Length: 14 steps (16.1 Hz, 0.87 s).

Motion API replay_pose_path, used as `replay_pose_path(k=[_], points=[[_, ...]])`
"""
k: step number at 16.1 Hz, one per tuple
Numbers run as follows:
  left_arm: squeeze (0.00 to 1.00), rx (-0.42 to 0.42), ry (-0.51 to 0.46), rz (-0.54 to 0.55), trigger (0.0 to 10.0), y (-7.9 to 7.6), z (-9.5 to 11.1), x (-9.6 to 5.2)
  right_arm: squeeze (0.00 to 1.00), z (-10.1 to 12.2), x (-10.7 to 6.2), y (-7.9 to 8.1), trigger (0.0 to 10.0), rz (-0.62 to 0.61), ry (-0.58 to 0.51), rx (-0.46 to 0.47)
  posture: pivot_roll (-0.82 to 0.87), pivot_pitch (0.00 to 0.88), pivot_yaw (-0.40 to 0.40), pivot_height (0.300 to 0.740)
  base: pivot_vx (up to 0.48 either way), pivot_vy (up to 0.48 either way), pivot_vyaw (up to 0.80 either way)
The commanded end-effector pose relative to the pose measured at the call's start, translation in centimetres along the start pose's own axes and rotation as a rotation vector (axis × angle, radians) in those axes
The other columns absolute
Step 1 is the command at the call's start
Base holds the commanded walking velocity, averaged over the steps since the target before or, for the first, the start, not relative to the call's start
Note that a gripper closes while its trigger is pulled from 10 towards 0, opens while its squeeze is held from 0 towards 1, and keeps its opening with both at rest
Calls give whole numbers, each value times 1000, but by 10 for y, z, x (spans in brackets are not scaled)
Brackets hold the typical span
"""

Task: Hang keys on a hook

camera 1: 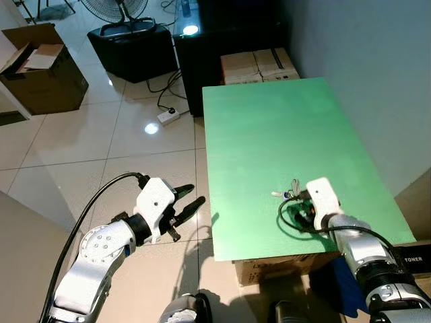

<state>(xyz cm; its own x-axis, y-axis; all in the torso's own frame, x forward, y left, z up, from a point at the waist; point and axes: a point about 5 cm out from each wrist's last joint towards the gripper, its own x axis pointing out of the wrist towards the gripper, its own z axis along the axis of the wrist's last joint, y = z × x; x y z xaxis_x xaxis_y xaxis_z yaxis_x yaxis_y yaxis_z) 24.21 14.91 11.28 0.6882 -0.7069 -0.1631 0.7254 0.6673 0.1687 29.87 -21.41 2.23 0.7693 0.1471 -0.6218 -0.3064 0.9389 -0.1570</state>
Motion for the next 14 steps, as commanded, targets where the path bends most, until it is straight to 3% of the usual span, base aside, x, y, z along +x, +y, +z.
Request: replay_pose_path(k=[1, 4, 10, 13, 14], points=[[0, 11, 0, -4, 10000, 0, 3, -2, 0, -2, 1, 2, 10000, 29, 30, -5, -18, 148, 116, 740, 0, 0, 0], [0, 19, 3, 0, 10000, 0, 4, -2, 0, -3, 1, 2, 10000, 31, 40, -4, -17, 149, 119, 740, 0, 0, 0], [0, 34, 6, -12, 10000, -3, 5, 1, 0, -19, 3, 1, 10000, 11, 83, 98, -12, 149, 127, 740, 0, 0, 0], [0, 38, 4, -6, 10000, -2, 6, 2, 0, -17, 3, -2, 9922, -8, 73, 81, -10, 146, 126, 740, 0, 0, 0], [0, 50, 2, 4, 10000, 1, 6, 3, 0, -16, 3, -4, 4078, -15, 67, 78, -10, 144, 126, 740, 0, 0, 0]])
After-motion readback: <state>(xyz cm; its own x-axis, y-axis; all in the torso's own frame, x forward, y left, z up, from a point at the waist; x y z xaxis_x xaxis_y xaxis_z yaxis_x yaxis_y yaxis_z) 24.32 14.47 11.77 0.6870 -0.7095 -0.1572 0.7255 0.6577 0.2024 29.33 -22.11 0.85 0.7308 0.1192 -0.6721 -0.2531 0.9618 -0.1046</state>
